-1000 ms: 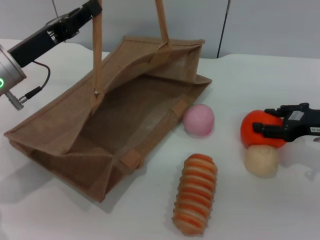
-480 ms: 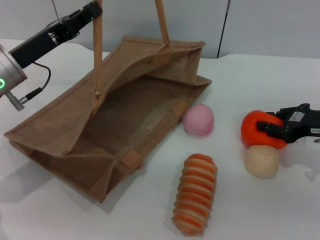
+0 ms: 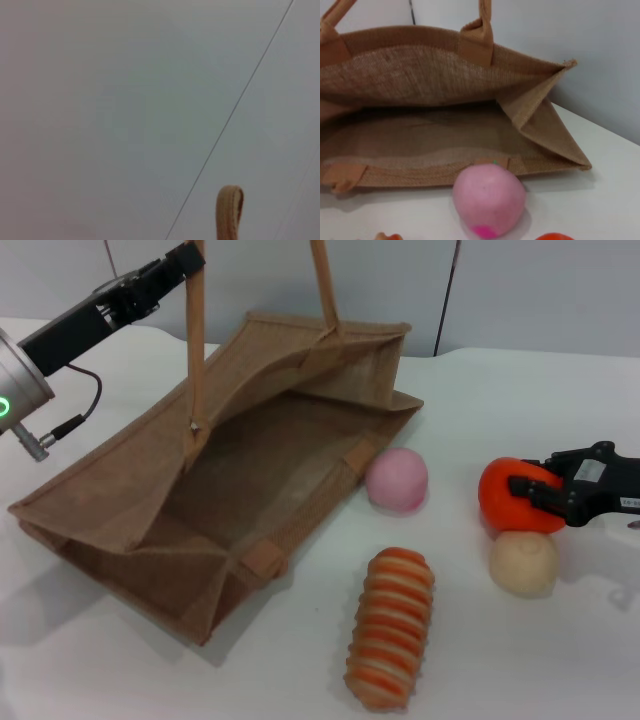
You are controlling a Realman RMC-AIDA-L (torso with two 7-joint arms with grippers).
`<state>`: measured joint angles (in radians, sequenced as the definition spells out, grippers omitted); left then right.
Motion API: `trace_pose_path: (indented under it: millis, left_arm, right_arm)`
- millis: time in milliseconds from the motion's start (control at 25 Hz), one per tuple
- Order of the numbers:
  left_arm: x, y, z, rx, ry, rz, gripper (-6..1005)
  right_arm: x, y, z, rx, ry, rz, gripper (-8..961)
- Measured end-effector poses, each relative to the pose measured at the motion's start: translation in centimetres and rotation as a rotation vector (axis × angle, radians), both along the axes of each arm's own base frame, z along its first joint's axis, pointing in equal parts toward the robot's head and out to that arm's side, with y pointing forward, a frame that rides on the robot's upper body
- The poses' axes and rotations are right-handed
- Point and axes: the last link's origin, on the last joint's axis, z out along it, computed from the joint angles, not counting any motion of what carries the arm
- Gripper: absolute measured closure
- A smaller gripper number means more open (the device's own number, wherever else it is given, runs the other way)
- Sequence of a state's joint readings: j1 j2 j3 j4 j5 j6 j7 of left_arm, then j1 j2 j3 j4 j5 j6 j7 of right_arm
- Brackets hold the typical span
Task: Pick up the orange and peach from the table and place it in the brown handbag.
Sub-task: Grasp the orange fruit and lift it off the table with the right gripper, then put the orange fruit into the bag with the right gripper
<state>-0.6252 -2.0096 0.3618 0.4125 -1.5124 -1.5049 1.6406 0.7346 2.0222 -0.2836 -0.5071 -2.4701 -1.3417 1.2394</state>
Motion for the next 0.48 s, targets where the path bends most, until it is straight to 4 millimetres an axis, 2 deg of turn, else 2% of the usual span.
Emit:
trace_pose_path:
  millis: [280,480]
  left_arm:
    - [0.1,0.0,0.0,0.001,-0.001,-0.002,889]
    - [0.5,0.2,0.1,0.0,-0.007,-0.019,889]
  right_arm:
    - [-1.0,-0.1,0.6,-0.005,0.051,0.049,702]
    - [-3.7,0.1,0.7,-0.044,0.11,0.164,747]
